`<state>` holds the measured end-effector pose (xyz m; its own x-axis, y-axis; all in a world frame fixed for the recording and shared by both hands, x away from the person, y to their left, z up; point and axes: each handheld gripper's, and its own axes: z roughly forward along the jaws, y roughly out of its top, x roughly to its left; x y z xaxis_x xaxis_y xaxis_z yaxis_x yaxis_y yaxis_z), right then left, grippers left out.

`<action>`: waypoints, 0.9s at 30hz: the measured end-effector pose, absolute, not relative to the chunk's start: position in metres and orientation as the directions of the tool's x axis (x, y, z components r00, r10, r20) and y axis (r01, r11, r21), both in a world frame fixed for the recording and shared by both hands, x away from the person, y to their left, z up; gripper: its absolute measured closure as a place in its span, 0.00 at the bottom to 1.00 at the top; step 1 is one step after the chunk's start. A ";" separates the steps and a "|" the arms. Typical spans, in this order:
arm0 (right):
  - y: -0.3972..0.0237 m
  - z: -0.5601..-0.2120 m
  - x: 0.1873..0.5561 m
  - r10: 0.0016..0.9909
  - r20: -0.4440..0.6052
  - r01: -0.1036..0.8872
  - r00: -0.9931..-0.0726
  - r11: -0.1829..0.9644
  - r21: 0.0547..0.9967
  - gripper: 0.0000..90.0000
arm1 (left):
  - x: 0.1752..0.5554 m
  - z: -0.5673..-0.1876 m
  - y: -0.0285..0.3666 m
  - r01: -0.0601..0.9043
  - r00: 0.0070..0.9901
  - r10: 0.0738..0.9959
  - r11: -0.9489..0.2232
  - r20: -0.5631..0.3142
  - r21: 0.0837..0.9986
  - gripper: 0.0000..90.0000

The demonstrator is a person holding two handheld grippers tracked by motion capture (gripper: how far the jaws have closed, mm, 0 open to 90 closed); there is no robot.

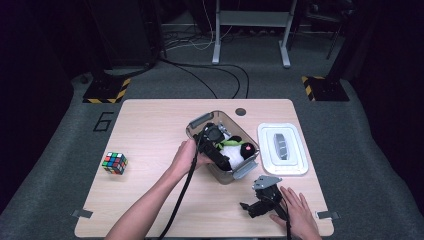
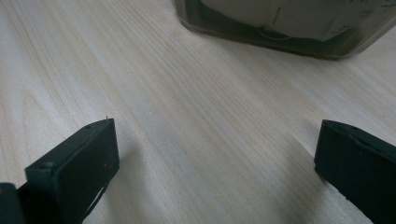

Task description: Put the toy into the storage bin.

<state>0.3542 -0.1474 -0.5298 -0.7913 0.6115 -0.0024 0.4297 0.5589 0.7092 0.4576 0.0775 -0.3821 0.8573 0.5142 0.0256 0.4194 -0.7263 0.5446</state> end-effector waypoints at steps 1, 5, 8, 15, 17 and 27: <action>-0.147 -0.530 0.354 0.612 -0.002 0.431 -0.791 0.558 0.709 0.00 | 0.458 -0.380 0.079 0.421 0.861 0.509 -0.716 0.004 0.557 0.19; -0.147 -0.530 0.354 0.613 -0.003 0.430 -0.790 0.558 0.710 0.00 | 0.462 -0.370 0.083 0.437 0.853 0.520 -0.670 -0.041 0.599 0.17; -0.148 -0.530 0.354 0.609 -0.004 0.426 -0.793 0.561 0.710 0.00 | 0.465 -0.360 0.085 0.433 0.850 0.524 -0.643 -0.049 0.632 0.17; -0.147 -0.530 0.354 0.613 -0.005 0.428 -0.790 0.557 0.712 0.00 | 0.486 -0.371 0.086 0.479 0.828 0.556 -0.626 -0.080 0.615 0.16; -0.147 -0.530 0.354 0.613 -0.005 0.428 -0.790 0.557 0.711 0.00 | 0.489 -0.376 0.085 0.491 0.816 0.573 -0.622 -0.073 0.610 0.16; -0.147 -0.530 0.354 0.611 -0.001 0.429 -0.792 0.558 0.711 0.00 | 0.484 -0.395 0.053 0.452 0.805 0.584 -0.721 0.109 0.526 0.13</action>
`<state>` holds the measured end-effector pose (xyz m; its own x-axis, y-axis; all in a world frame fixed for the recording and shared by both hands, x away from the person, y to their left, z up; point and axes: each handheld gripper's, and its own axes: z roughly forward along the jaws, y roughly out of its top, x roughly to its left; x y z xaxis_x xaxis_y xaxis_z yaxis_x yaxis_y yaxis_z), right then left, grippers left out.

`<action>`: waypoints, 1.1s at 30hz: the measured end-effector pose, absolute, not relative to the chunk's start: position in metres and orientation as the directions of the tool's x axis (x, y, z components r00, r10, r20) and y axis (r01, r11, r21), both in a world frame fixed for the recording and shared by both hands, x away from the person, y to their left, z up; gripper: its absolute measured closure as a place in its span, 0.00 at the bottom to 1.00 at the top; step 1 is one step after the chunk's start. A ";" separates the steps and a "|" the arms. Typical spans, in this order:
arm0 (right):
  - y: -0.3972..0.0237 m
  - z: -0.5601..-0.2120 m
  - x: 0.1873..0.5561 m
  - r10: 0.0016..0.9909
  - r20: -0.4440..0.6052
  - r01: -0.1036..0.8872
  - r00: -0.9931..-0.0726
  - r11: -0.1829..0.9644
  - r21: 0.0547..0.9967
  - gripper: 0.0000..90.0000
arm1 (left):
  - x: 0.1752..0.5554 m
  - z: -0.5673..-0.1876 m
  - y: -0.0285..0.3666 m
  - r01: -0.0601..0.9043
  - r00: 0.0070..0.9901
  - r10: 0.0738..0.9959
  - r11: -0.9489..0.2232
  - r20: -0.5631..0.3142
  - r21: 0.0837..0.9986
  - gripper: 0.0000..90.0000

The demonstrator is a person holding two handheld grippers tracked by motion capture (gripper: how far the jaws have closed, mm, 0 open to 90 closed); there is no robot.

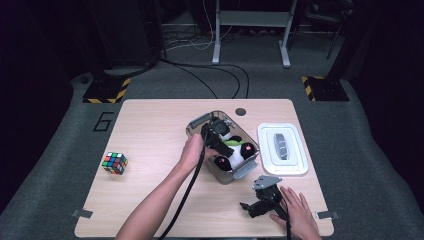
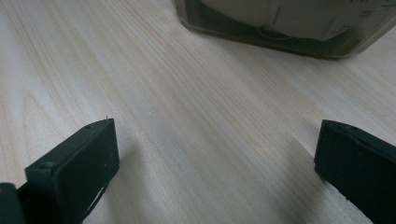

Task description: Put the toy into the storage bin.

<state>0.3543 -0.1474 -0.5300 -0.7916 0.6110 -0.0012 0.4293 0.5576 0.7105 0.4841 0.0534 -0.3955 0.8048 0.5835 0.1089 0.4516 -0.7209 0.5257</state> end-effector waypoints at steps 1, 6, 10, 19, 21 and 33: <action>-0.147 -0.530 0.354 0.611 -0.002 0.429 -0.791 0.557 0.711 0.00 | 0.485 -0.396 0.053 0.454 0.805 0.584 -0.721 0.106 0.523 0.13; -0.147 -0.530 0.354 0.612 -0.003 0.429 -0.791 0.557 0.711 0.00 | 0.491 -0.389 0.064 0.479 0.807 0.590 -0.665 0.011 0.573 0.17; -0.147 -0.530 0.354 0.612 -0.002 0.429 -0.791 0.558 0.710 0.00 | 0.494 -0.379 0.074 0.497 0.789 0.614 -0.611 -0.028 0.617 0.17; -0.147 -0.530 0.354 0.614 -0.007 0.428 -0.789 0.558 0.711 0.00 | 0.485 -0.373 0.064 0.476 0.824 0.564 -0.628 -0.061 0.616 0.16; -0.147 -0.530 0.354 0.613 -0.006 0.427 -0.790 0.558 0.711 0.00 | 0.481 -0.370 0.065 0.460 0.835 0.548 -0.641 -0.052 0.615 0.16; -0.147 -0.530 0.354 0.613 -0.004 0.429 -0.790 0.557 0.711 0.00 | 0.460 -0.381 0.078 0.436 0.854 0.520 -0.727 0.011 0.530 0.17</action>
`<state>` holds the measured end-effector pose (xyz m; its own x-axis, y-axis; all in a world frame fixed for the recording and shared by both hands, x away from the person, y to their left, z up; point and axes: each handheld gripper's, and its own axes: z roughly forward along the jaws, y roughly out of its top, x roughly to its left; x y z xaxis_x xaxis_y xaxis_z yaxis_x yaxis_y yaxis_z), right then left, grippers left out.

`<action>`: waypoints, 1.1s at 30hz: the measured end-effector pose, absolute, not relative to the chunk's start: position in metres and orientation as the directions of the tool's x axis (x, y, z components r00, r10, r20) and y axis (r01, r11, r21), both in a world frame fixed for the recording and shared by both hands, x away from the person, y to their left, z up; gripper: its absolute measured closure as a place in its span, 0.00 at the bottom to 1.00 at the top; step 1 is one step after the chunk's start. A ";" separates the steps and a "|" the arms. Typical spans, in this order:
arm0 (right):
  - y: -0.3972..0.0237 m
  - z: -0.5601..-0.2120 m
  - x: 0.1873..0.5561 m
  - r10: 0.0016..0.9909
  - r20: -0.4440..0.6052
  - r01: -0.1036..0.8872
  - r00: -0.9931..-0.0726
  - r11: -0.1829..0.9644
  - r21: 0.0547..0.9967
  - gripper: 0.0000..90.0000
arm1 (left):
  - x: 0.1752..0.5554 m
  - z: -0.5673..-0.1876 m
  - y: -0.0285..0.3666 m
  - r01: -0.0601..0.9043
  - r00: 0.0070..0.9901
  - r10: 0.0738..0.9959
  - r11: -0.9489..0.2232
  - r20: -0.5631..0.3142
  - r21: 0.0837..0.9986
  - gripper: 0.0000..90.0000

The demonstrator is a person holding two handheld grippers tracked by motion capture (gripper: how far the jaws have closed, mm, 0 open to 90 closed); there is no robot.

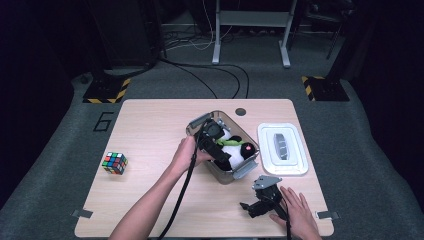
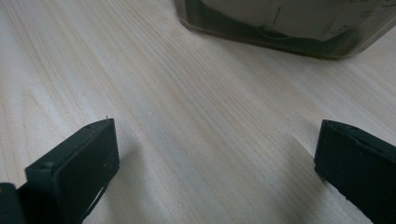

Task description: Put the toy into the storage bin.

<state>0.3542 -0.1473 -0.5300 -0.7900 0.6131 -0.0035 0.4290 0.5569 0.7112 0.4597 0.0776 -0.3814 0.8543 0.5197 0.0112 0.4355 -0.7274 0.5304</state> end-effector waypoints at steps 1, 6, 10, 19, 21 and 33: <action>-0.147 -0.530 0.354 0.613 -0.003 0.429 -0.790 0.557 0.711 0.00 | 0.459 -0.385 0.079 0.444 0.852 0.524 -0.718 -0.003 0.535 0.17; -0.147 -0.530 0.354 0.612 -0.001 0.430 -0.791 0.557 0.711 0.00 | 0.461 -0.392 0.079 0.452 0.845 0.534 -0.713 -0.002 0.537 0.19; -0.147 -0.530 0.354 0.611 -0.001 0.430 -0.792 0.558 0.709 0.00 | 0.462 -0.401 0.074 0.453 0.842 0.540 -0.722 0.016 0.523 0.20; -0.148 -0.530 0.354 0.611 -0.002 0.429 -0.792 0.559 0.709 0.00 | 0.456 -0.386 0.088 0.442 0.840 0.543 -0.667 -0.014 0.600 0.17; -0.147 -0.530 0.354 0.610 -0.002 0.430 -0.792 0.559 0.709 0.00 | 0.450 -0.379 0.096 0.434 0.835 0.549 -0.644 -0.015 0.630 0.16; -0.143 -0.530 0.356 0.613 -0.002 0.431 -0.790 0.558 0.709 0.00 | 0.434 -0.359 0.153 0.427 0.767 0.641 -0.513 0.001 0.744 0.07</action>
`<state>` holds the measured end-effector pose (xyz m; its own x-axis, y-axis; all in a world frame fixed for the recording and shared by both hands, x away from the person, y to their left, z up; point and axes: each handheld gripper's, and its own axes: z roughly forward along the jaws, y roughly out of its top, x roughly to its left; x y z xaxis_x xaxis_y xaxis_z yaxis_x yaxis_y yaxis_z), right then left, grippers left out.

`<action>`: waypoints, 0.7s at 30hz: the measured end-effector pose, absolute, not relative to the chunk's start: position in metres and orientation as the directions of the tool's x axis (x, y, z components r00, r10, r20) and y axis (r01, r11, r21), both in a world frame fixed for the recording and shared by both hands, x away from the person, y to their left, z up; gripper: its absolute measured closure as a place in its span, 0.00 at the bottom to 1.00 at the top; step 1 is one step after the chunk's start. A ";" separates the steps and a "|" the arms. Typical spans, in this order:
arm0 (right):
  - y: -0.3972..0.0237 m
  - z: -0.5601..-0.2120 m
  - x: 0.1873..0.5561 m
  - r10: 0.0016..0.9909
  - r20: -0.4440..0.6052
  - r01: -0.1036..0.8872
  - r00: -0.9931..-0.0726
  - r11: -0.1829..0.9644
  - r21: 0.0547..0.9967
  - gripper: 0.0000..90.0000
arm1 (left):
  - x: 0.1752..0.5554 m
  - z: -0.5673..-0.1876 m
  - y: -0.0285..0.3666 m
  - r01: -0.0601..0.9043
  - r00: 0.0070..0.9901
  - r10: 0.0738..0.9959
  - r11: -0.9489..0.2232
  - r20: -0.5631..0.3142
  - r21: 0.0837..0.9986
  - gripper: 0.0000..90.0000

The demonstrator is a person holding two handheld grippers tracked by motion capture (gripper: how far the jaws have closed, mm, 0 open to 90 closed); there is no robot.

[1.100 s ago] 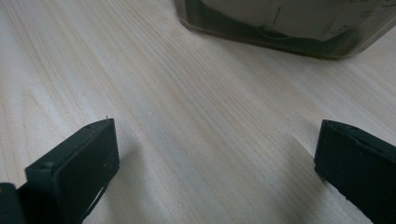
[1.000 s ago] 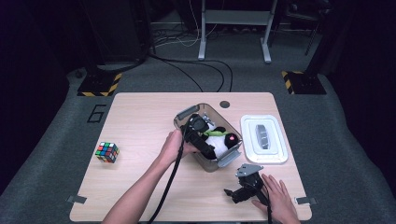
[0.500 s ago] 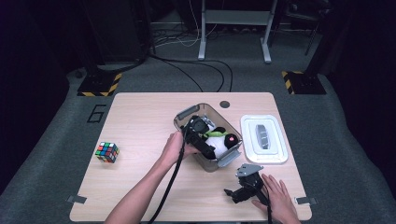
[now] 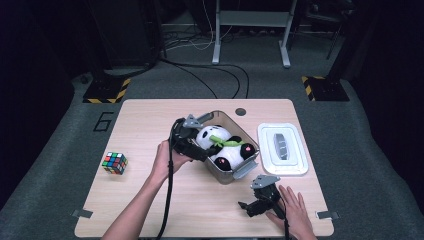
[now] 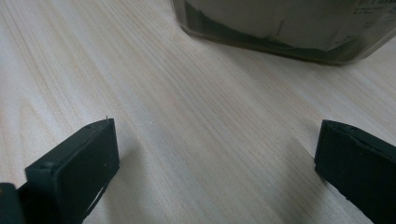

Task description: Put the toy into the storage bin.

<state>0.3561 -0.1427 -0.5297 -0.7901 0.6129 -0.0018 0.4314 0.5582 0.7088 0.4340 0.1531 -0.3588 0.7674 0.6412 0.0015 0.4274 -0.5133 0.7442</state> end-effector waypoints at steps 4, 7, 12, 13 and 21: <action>-0.143 -0.530 0.356 0.613 -0.002 0.431 -0.790 0.558 0.709 0.00 | 0.433 -0.364 0.173 0.443 0.739 0.673 -0.475 -0.010 0.761 0.05; -0.143 -0.530 0.356 0.613 -0.002 0.431 -0.790 0.558 0.709 0.00 | 0.433 -0.368 0.186 0.453 0.722 0.692 -0.459 -0.013 0.764 0.04; -0.143 -0.530 0.356 0.613 -0.002 0.431 -0.790 0.558 0.709 0.00 | 0.431 -0.372 0.201 0.463 0.706 0.708 -0.437 -0.023 0.771 0.04; -0.143 -0.530 0.356 0.613 -0.002 0.432 -0.790 0.558 0.709 0.00 | 0.430 -0.373 0.203 0.464 0.701 0.713 -0.432 -0.022 0.774 0.04; -0.143 -0.530 0.356 0.612 -0.002 0.431 -0.791 0.559 0.708 0.00 | 0.416 -0.394 0.234 0.476 0.655 0.755 -0.392 -0.020 0.787 0.03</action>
<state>0.3561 -0.1428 -0.5298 -0.7906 0.6123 -0.0019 0.4311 0.5588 0.7085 0.4164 0.2341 -0.3938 0.6555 0.7549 -0.0202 0.4763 -0.3925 0.7869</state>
